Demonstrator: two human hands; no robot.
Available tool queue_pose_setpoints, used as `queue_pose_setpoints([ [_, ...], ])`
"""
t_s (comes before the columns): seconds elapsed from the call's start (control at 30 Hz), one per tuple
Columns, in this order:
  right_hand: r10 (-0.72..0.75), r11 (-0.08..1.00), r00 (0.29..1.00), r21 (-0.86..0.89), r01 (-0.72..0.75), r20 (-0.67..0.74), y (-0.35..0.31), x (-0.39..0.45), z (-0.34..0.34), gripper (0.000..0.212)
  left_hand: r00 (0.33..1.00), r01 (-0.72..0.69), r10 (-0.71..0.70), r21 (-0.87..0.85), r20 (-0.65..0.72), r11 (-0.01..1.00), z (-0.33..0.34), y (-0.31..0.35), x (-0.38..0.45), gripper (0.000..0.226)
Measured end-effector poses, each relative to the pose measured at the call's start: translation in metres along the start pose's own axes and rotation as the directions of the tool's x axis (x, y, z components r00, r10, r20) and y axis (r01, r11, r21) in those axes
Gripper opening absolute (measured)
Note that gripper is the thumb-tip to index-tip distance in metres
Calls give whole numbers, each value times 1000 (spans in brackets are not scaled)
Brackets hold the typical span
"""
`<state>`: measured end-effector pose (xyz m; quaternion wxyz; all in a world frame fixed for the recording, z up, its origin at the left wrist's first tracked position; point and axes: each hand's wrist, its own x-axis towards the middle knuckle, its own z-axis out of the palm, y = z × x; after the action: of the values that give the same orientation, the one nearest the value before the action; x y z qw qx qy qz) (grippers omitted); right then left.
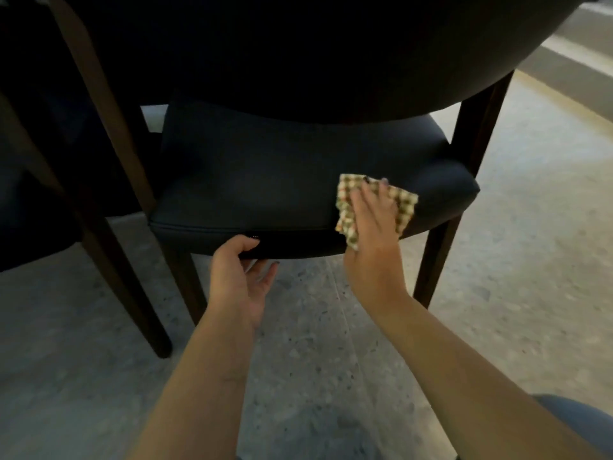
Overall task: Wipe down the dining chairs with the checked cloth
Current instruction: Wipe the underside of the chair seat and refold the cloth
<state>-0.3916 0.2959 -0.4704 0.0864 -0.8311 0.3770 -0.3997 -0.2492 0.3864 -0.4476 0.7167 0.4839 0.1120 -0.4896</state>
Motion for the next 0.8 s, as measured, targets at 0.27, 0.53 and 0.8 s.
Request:
queue_pose_setpoints([
  [0.27, -399, 913, 916, 110, 393, 36, -90, 33, 61, 39, 999, 32, -30, -356, 9, 934, -20, 19, -11, 69],
  [0.53, -838, 430, 436, -95, 898, 327, -147, 52, 123, 38, 926, -209, 132, -188, -355, 960, -46, 52, -23, 49],
  [0.8, -912, 21, 42, -55, 998, 408, -65, 61, 71, 28, 924, -183, 93, -214, -370, 960, -45, 60, -31, 54],
])
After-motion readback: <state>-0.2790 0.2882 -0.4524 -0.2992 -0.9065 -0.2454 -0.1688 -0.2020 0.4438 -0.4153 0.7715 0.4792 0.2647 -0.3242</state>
